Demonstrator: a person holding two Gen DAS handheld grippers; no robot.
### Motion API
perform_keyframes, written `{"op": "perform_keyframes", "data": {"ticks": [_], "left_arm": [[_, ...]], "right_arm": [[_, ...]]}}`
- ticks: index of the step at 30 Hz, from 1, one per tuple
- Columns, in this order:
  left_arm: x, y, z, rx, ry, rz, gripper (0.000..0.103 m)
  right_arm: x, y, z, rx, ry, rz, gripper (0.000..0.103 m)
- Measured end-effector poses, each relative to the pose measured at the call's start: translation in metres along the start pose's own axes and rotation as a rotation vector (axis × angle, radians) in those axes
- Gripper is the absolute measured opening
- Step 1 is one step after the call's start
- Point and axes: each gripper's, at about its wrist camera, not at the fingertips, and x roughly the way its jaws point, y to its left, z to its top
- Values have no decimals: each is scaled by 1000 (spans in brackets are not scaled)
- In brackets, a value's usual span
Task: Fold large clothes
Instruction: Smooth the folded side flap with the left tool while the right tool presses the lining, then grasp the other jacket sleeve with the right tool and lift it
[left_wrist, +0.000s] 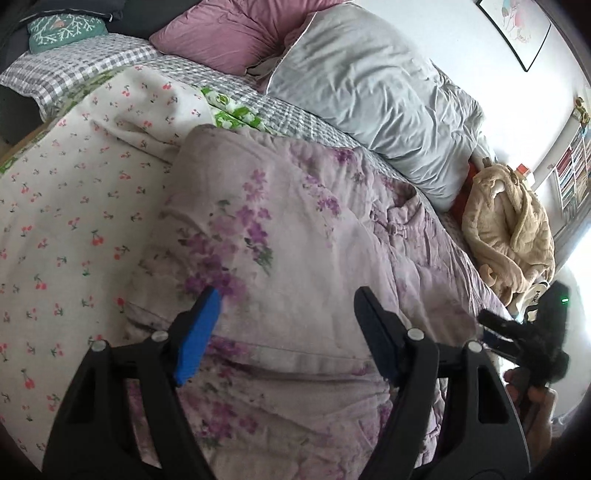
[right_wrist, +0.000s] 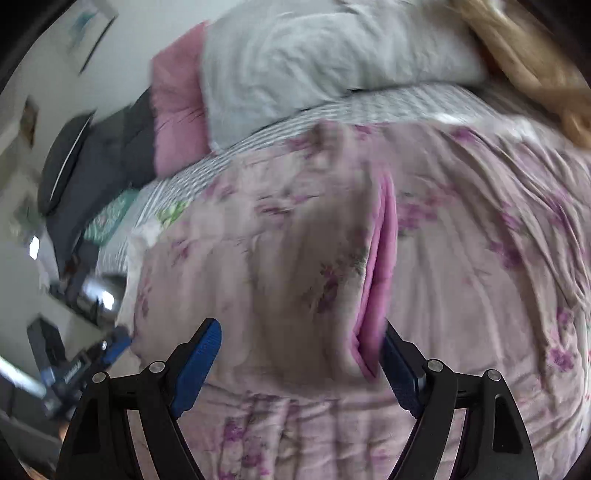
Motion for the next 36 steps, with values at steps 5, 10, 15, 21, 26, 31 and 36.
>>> {"op": "perform_keyframes", "data": {"ticks": [5, 10, 15, 21, 26, 31, 36], "left_arm": [[1, -6, -1, 23, -24, 22, 75], [2, -15, -2, 53, -50, 8, 75], [28, -28, -14, 116, 36, 49, 75], [46, -44, -28, 199, 127, 156, 86], [38, -51, -29, 163, 127, 145, 100], [30, -61, -32, 137, 124, 116, 102], [23, -73, -33, 151, 113, 110, 102]], "right_arm": [[47, -27, -8, 19, 108, -127, 73], [42, -9, -9, -77, 29, -175, 19], [31, -24, -3, -70, 4, -199, 20], [7, -68, 1, 12, 36, -131, 71], [-59, -138, 20, 107, -34, -192, 71], [-121, -226, 30, 282, -108, -313, 72], [-176, -310, 27, 493, -180, -415, 72]]}}
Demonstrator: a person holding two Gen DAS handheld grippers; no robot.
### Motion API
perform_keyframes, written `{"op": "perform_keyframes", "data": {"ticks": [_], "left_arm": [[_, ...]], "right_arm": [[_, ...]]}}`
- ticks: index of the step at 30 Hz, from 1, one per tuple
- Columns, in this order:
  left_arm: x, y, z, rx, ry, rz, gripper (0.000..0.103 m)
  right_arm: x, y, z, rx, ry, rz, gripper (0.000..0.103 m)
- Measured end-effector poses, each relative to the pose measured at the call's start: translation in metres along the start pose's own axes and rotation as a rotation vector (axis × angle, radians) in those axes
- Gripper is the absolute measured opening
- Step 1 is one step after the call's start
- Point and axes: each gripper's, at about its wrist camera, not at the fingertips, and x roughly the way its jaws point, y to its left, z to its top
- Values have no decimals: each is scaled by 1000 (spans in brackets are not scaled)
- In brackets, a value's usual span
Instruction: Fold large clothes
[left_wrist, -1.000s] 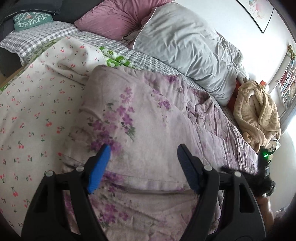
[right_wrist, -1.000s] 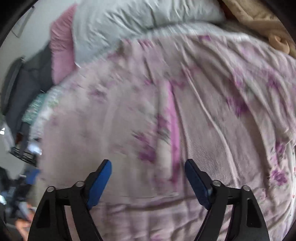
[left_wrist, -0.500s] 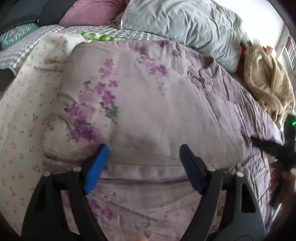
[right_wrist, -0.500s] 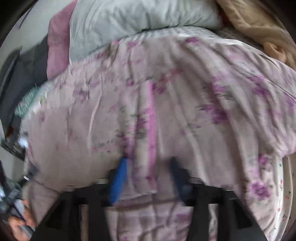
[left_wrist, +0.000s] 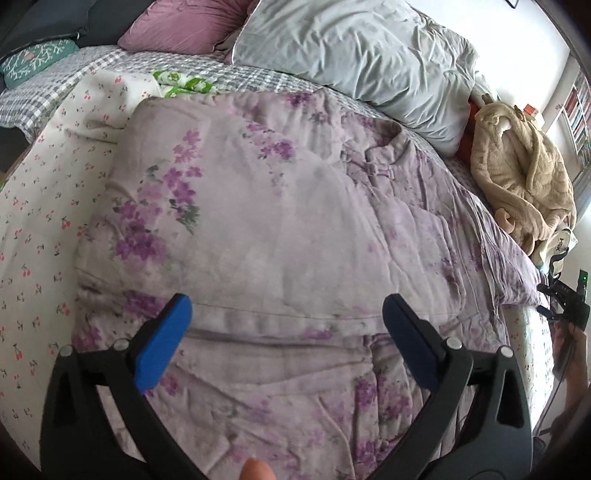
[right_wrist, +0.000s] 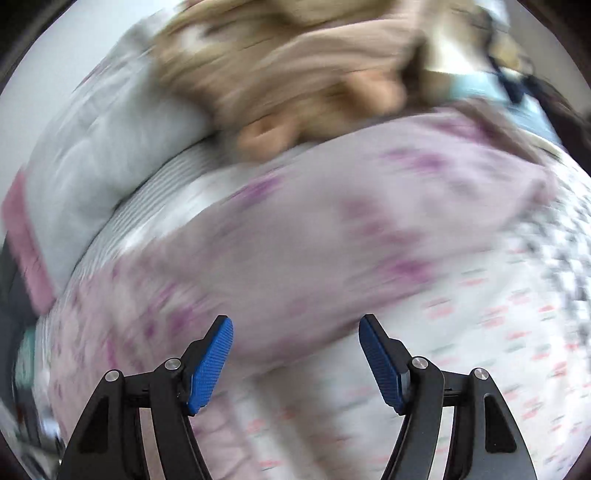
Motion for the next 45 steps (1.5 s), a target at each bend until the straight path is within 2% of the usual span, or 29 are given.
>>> {"op": "perform_keyframes", "data": {"ticks": [4, 10, 12, 13, 14, 16, 20, 24, 28, 33, 37, 40, 45], "left_arm": [[-4, -8, -1, 49, -5, 47, 102], [-7, -12, -2, 54, -1, 58, 102], [-7, -12, -2, 57, 2, 68, 102], [-8, -13, -2, 59, 1, 72, 102], [-9, -14, -2, 59, -3, 72, 102], [-12, -13, -1, 55, -9, 65, 102], [-16, -13, 2, 49, -15, 43, 102], [-20, -11, 2, 64, -13, 63, 102], [-26, -5, 2, 57, -18, 64, 102], [-31, 2, 3, 47, -23, 80, 102], [-36, 2, 3, 65, -33, 89, 102], [-39, 4, 4, 68, -31, 77, 102], [-44, 13, 5, 58, -32, 73, 102]], "right_arm": [[-2, -51, 27, 163, -24, -65, 72], [16, -91, 46, 320, -25, -6, 69], [16, -92, 48, 316, -54, -10, 54], [17, -90, 50, 305, -63, -10, 33], [16, -86, 51, 302, -66, 0, 20], [2, -75, 52, 284, -101, -25, 13], [-29, -35, 57, 172, -193, -68, 10], [-66, 16, 58, 64, -272, -50, 9], [-97, 71, 48, -48, -312, -11, 9], [-117, 150, 20, -184, -338, 50, 8], [-129, 220, -20, -343, -354, 117, 6], [-131, 273, -58, -491, -343, 147, 6], [-102, 333, -113, -625, -191, 231, 7]]}}
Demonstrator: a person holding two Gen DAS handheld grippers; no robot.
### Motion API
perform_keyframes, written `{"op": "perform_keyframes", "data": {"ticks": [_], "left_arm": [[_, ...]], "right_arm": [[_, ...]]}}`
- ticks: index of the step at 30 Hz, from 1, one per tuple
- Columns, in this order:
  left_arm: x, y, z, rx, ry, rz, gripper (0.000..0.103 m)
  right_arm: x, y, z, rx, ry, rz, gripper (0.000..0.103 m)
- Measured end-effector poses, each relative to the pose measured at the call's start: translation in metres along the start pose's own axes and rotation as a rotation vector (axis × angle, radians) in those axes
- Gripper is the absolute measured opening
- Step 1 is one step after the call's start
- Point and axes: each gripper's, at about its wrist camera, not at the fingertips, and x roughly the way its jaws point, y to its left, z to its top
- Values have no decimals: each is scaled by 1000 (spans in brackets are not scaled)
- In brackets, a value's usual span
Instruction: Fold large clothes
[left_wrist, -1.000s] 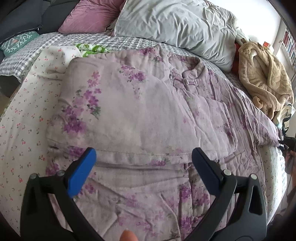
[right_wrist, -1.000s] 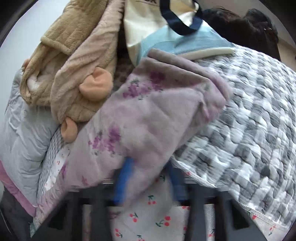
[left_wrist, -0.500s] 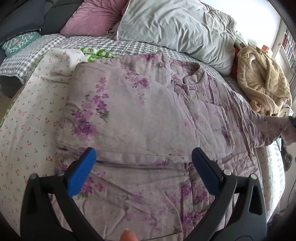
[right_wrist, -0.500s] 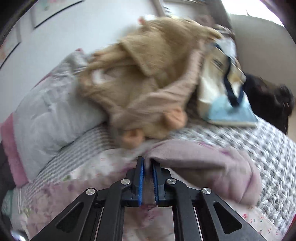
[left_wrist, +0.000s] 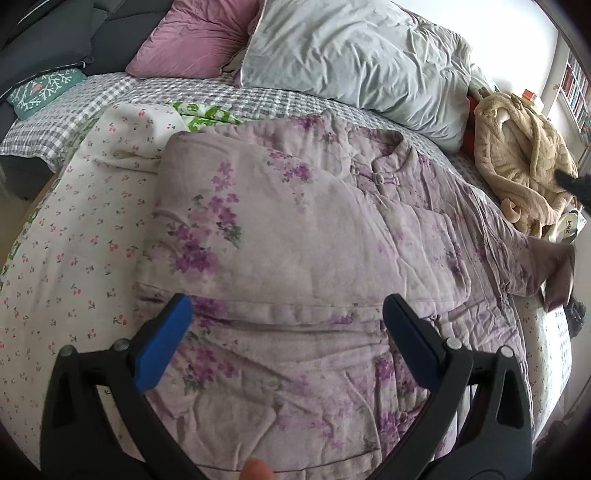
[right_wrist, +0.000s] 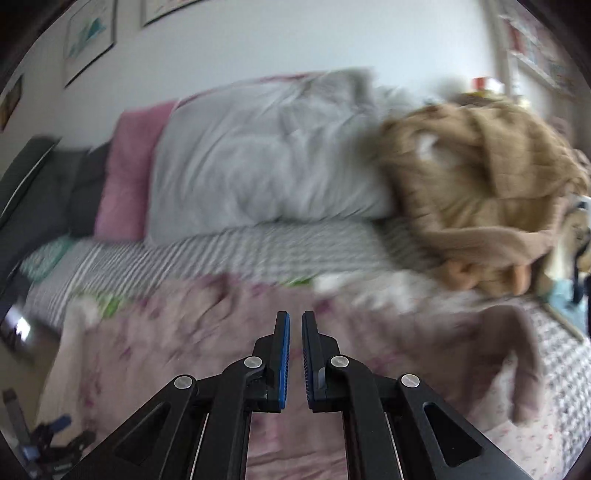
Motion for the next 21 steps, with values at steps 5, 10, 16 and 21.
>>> {"op": "perform_keyframes", "data": {"ticks": [5, 10, 16, 21], "left_arm": [[-4, 11, 1, -28, -4, -10, 102], [-5, 14, 1, -46, -5, -26, 102], [-3, 9, 2, -62, 0, -45, 102], [2, -6, -2, -19, 12, -34, 102]], "right_arm": [[41, 4, -21, 44, 178, 108, 12], [64, -32, -42, 130, 323, 129, 22], [42, -86, -41, 216, 272, 120, 78], [29, -155, -38, 302, 213, -61, 78]]}}
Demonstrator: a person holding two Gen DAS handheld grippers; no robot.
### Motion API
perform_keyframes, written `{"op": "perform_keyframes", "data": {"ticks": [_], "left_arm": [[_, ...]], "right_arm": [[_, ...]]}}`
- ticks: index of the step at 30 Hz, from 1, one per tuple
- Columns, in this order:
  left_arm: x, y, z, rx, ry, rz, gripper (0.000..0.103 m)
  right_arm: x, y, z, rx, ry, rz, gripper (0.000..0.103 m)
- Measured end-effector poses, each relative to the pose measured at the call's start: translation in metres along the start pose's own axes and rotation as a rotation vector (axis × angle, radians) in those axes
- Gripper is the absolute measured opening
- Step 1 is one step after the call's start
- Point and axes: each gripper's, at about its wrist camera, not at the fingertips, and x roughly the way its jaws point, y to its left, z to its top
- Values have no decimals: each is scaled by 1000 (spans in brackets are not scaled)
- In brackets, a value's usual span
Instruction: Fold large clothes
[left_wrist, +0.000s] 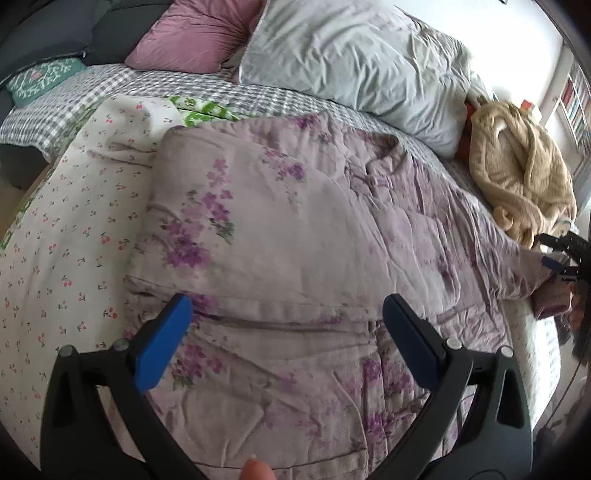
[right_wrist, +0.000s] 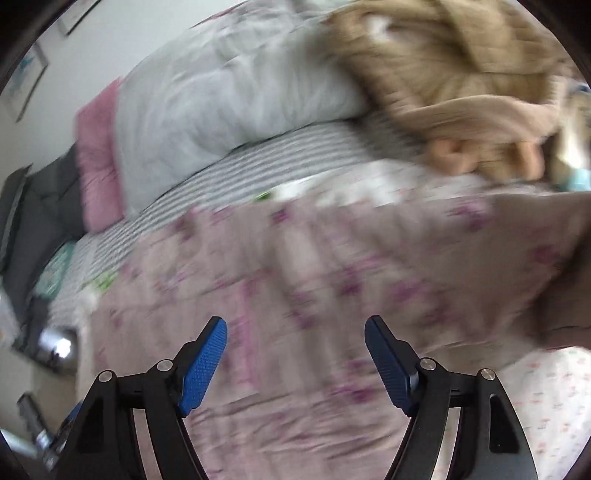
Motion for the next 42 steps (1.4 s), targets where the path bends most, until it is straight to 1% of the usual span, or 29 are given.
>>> {"op": "perform_keyframes", "data": {"ticks": [1, 2, 3, 5, 6, 8, 9, 11, 13, 14, 15, 18, 19, 21, 22, 23, 25, 28, 31, 32, 33, 34, 35, 36, 37, 38, 40, 42], "left_arm": [[1, -3, -1, 11, 2, 2, 102], [1, -7, -2, 29, 4, 5, 102], [2, -10, -3, 43, 5, 9, 102], [4, -16, -3, 71, 5, 22, 102], [5, -17, -3, 77, 6, 25, 102], [9, -21, -4, 84, 13, 27, 102], [10, -22, -4, 84, 16, 28, 102], [14, -25, -4, 83, 26, 26, 102], [17, -28, -5, 79, 32, 21, 102], [18, -29, -5, 77, 34, 18, 102], [20, -31, -5, 74, 37, 16, 102], [22, -34, -7, 66, 43, 12, 102], [22, -34, -7, 67, 45, 11, 102], [22, -36, -8, 71, 48, 11, 102], [22, -36, -9, 73, 48, 12, 102], [22, -35, -9, 75, 47, 12, 102], [19, -33, -9, 74, 43, 9, 102], [17, -28, -7, 66, 40, 5, 102], [15, -22, -6, 51, 37, 2, 102], [14, -20, -5, 45, 35, 0, 102], [14, -19, -5, 40, 34, -1, 102], [13, -17, -4, 35, 32, -2, 102], [12, -15, -4, 31, 30, -3, 102], [11, -15, -4, 28, 29, -3, 102], [10, -13, -4, 23, 28, -4, 102], [10, -13, -3, 19, 28, -4, 102], [8, -11, -3, 8, 27, -13, 102], [8, -11, -4, 14, 31, -21, 102]], "right_arm": [[0, -13, 2, 25, -4, -28, 78], [-2, -35, 5, 68, -13, -91, 78], [-5, -50, 7, 92, -27, -134, 78], [-18, -82, 8, 135, -80, -205, 78], [-28, -100, 8, 154, -111, -232, 78], [-46, -127, 8, 184, -160, -252, 78], [-52, -134, 8, 192, -176, -264, 78], [-65, -153, 8, 203, -210, -316, 78], [-63, -170, 8, 218, -184, -345, 78], [-56, -179, 6, 234, -149, -354, 78], [-53, -185, 6, 239, -132, -355, 78], [-27, -203, -5, 243, -67, -363, 78], [-16, -209, -9, 243, -44, -364, 75], [1, -219, -17, 226, 11, -360, 45], [6, -223, -21, 229, 26, -333, 14], [6, -226, -24, 238, 12, -325, 14], [1, -219, -25, 211, -13, -357, 11], [-13, -195, -18, 121, -65, -445, 9], [-38, -165, -1, 56, -164, -471, 7], [-49, -148, 5, 18, -207, -474, 1], [-56, -133, 10, -15, -240, -471, 1], [-70, -107, 16, -75, -296, -471, 1], [-77, -90, 20, -115, -326, -469, 1], [-88, -61, 23, -183, -371, -460, 1], [-94, -43, 25, -225, -393, -454, 1], [-100, -14, 26, -292, -419, -432, 1], [-107, 22, 29, -356, -419, -386, 1], [-108, 48, 35, -370, -374, -299, 1]]}}
